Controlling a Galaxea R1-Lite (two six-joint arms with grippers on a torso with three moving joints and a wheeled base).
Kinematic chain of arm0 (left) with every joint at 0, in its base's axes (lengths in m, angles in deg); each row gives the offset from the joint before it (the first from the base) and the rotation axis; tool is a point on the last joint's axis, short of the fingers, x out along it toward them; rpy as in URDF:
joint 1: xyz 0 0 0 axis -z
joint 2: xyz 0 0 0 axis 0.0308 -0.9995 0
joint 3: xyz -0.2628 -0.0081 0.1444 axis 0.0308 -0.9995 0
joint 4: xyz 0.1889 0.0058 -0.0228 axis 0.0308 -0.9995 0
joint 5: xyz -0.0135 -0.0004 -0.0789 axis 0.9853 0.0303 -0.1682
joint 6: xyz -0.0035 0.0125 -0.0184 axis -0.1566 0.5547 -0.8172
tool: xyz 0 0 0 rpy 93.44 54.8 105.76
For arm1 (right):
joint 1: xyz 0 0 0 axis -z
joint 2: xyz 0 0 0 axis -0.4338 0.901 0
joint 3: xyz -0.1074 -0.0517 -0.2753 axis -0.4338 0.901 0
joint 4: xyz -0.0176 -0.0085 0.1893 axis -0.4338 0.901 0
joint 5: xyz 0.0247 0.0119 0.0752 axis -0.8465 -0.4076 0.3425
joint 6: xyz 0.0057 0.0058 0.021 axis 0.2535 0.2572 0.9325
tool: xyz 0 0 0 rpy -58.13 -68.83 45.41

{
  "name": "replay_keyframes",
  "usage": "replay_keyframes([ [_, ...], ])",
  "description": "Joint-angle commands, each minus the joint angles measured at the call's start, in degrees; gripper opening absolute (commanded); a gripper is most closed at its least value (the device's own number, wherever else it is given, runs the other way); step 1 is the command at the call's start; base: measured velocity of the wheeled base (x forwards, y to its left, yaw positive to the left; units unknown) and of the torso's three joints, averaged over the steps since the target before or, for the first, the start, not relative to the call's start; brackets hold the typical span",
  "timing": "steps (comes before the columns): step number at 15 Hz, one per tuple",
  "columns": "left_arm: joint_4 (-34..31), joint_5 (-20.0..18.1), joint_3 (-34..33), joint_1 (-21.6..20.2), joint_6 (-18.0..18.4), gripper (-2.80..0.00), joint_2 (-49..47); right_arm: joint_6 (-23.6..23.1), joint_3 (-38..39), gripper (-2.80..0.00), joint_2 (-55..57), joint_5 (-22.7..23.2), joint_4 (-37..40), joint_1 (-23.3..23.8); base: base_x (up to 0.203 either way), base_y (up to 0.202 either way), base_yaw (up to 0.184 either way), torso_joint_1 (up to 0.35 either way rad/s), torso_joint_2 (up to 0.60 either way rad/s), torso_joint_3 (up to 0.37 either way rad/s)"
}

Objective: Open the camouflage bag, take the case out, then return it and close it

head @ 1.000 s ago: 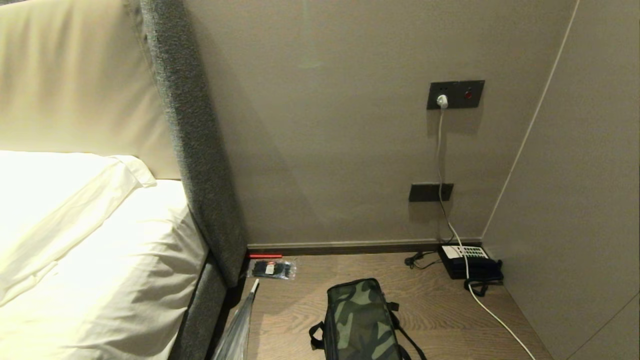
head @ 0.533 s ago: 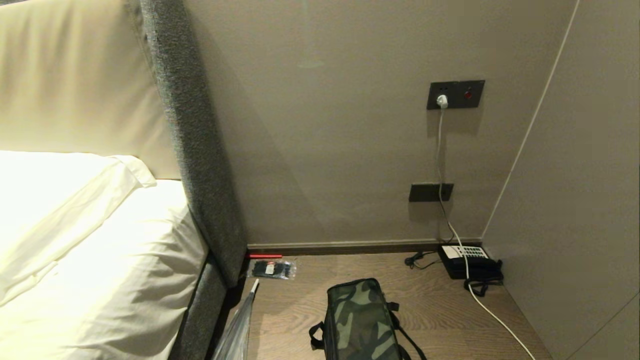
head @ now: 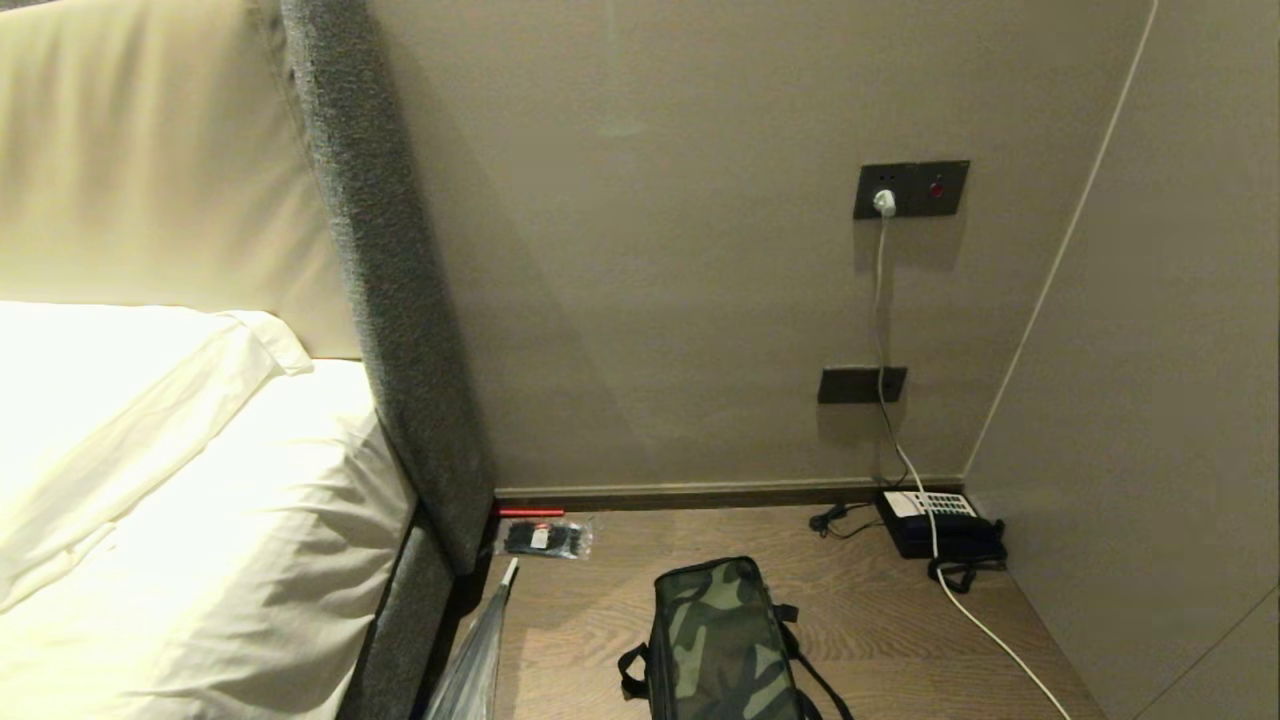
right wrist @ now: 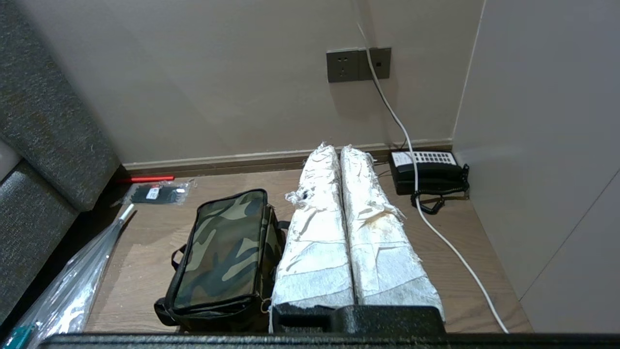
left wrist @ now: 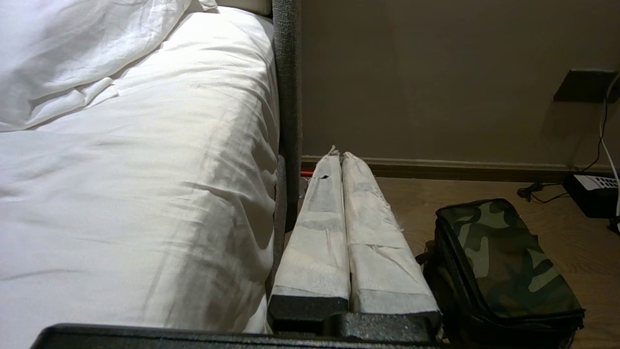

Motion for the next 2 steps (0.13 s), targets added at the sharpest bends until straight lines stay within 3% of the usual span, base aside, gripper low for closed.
replay_keyframes([
  [1,-0.02,0.02,-0.01,0.0,-0.03,-2.8,0.09,-0.01,0.62,-2.8,-1.31,0.01,-0.12,-0.02,0.0,0.0,0.0,0.0,0.0,0.0],
  [2,-0.02,0.02,-0.01,0.0,-0.03,-2.8,0.0,-0.01,0.62,-2.8,-1.31,0.01,-0.12,-0.02,0.0,0.0,0.0,0.0,0.0,0.0],
])
